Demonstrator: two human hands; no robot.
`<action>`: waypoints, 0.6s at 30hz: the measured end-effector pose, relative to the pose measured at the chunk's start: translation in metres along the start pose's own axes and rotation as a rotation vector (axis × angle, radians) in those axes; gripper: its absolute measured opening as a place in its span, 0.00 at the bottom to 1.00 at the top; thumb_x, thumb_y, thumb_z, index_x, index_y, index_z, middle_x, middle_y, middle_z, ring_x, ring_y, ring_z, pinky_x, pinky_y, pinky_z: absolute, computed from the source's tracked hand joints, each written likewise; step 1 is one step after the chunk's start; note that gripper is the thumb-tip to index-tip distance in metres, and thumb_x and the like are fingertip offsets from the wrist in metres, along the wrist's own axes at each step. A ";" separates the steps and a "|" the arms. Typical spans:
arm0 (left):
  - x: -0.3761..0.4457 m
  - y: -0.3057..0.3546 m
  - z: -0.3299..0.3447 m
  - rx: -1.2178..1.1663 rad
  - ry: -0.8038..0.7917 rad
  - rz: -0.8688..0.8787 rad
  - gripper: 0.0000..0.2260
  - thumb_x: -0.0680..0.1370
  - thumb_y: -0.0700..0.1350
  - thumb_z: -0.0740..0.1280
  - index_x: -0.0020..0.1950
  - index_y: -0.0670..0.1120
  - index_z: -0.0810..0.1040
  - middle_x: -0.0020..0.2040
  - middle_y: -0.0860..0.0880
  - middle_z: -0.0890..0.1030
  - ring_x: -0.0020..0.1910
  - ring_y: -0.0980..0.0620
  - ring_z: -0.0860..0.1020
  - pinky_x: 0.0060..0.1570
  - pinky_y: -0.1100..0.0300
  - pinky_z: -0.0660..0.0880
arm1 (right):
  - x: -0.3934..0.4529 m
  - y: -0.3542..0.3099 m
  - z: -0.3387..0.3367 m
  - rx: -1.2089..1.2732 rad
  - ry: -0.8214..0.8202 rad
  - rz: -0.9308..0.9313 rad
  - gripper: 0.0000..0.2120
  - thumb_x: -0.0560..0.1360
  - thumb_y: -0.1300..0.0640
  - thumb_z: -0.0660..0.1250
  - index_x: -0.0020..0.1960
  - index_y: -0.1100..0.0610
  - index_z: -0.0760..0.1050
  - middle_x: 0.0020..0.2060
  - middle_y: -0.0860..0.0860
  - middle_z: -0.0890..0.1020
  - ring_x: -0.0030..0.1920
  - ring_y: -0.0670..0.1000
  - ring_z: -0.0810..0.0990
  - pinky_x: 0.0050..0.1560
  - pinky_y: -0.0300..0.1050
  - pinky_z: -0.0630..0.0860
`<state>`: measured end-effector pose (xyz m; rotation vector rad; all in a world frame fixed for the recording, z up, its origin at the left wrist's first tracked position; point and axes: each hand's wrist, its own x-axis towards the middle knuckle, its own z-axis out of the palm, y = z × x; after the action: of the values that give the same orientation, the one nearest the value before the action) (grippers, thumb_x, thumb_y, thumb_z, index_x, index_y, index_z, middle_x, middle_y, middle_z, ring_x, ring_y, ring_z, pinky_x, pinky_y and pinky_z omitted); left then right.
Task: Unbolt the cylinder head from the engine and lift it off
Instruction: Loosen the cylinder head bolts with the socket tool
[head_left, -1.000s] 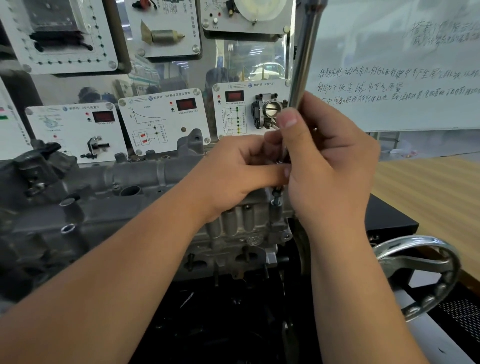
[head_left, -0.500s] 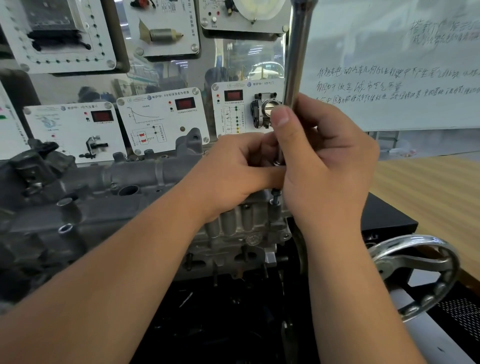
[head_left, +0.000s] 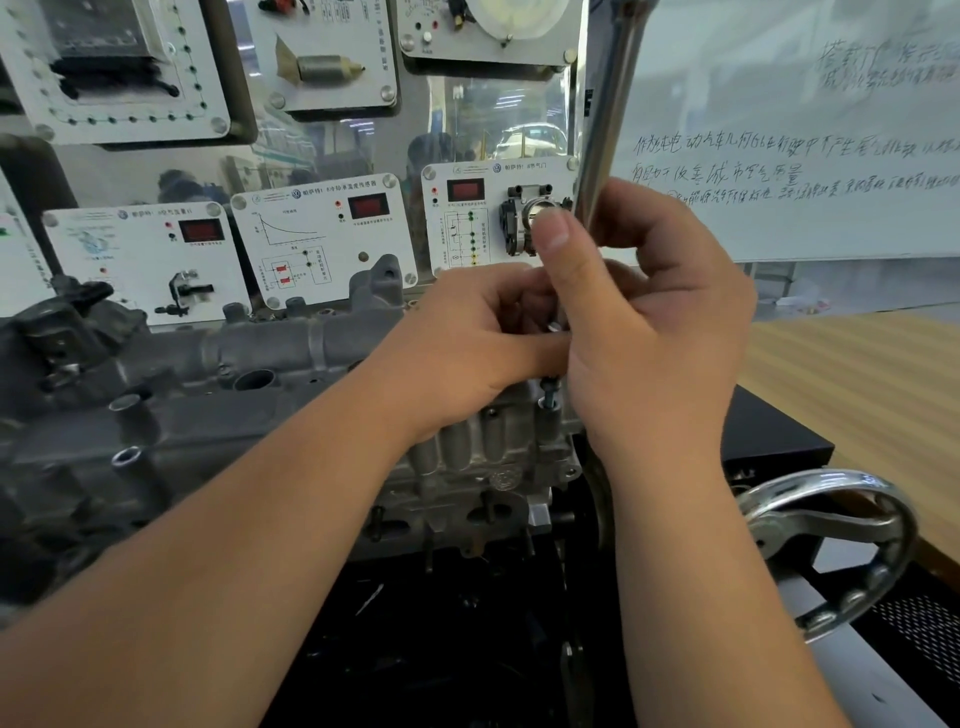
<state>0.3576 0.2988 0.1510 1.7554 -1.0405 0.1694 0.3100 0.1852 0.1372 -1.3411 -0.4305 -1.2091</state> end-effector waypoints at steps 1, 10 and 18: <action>-0.001 0.000 0.000 -0.003 -0.013 0.009 0.09 0.74 0.39 0.75 0.53 0.48 0.85 0.43 0.47 0.86 0.44 0.40 0.82 0.46 0.53 0.81 | 0.000 0.000 0.000 -0.012 0.023 0.002 0.04 0.76 0.51 0.72 0.50 0.43 0.80 0.41 0.43 0.84 0.42 0.47 0.83 0.45 0.48 0.81; -0.003 0.000 -0.001 -0.229 -0.080 -0.008 0.10 0.71 0.39 0.72 0.52 0.45 0.82 0.42 0.55 0.86 0.44 0.59 0.84 0.47 0.66 0.79 | 0.004 0.001 -0.009 -0.011 -0.086 -0.033 0.07 0.82 0.58 0.64 0.49 0.53 0.80 0.37 0.46 0.83 0.41 0.50 0.85 0.43 0.53 0.83; 0.000 0.001 0.000 -0.116 -0.029 0.018 0.13 0.71 0.38 0.74 0.53 0.51 0.85 0.45 0.38 0.84 0.46 0.37 0.82 0.49 0.48 0.82 | -0.001 0.000 0.001 0.029 -0.023 -0.015 0.11 0.77 0.55 0.71 0.59 0.50 0.79 0.44 0.45 0.85 0.45 0.46 0.85 0.45 0.48 0.83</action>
<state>0.3573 0.2988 0.1515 1.6483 -1.0665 0.0926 0.3107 0.1866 0.1367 -1.3296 -0.4738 -1.1966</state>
